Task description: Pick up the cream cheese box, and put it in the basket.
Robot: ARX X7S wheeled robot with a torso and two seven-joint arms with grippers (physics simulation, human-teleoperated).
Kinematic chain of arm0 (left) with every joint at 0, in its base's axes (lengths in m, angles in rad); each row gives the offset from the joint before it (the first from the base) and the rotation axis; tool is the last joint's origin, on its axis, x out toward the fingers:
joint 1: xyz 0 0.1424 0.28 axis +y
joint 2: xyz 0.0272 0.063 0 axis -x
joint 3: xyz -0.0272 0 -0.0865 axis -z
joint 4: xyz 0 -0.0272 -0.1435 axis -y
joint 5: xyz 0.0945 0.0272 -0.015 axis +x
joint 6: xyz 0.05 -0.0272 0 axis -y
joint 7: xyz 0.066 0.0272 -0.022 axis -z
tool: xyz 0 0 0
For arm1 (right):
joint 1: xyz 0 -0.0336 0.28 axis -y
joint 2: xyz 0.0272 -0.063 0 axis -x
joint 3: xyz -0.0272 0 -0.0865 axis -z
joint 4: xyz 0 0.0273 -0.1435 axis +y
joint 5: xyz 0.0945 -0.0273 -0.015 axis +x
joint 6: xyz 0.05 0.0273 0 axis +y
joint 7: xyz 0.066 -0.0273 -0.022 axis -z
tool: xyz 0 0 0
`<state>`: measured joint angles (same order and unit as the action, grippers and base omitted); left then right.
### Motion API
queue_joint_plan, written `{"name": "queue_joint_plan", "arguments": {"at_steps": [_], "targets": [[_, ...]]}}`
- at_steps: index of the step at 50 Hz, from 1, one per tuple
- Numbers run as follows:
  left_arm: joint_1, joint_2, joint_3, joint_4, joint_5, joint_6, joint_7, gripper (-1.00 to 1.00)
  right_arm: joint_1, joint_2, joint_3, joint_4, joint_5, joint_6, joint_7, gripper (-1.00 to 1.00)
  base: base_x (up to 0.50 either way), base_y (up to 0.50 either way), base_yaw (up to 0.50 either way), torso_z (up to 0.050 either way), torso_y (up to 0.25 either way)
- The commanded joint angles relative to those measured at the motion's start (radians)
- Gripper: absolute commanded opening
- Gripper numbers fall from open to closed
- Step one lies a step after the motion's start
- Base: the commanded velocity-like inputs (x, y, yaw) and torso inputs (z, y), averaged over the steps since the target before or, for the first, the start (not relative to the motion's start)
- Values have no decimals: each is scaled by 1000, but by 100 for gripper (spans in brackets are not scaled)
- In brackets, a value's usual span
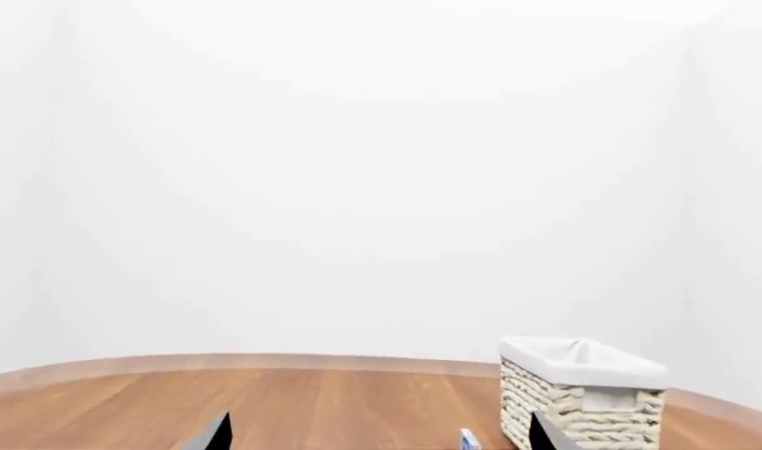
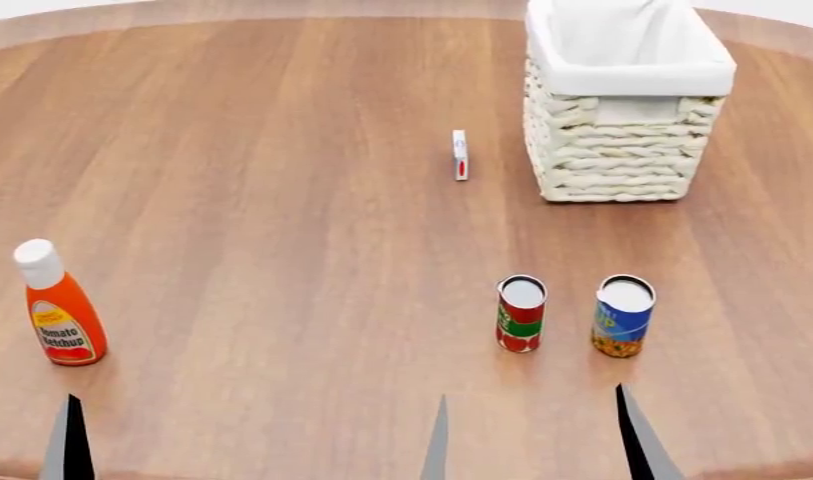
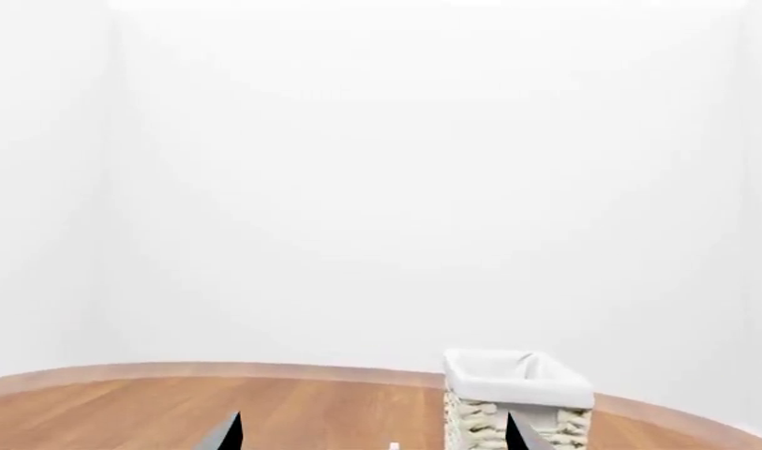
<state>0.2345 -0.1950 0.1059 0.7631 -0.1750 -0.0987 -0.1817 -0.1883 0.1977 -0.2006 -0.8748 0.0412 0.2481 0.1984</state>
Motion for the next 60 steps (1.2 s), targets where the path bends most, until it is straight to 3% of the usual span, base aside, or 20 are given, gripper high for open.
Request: {"name": "queue_joint_plan", "arguments": {"at_steps": [1,13,23,60], "targets": [[1,-8,7,-6,-2,10,-8,100,0,8,-5,3,5,-4,9,100,0,43,0,0,0],[3,-18,15,9,-4,0,-19,100,9,16,-40,6,-46,9,28,100,0,21,0,0,0],[1,-24,19,7,-11,1,-26,100,6,18,-17,2,28,2,18,100,44,0,0,0,0],[1,-47,40,-2,-9,21,-46,100,14,49,-28,3,51,-14,57,100,267,0,0,0,0]]}}
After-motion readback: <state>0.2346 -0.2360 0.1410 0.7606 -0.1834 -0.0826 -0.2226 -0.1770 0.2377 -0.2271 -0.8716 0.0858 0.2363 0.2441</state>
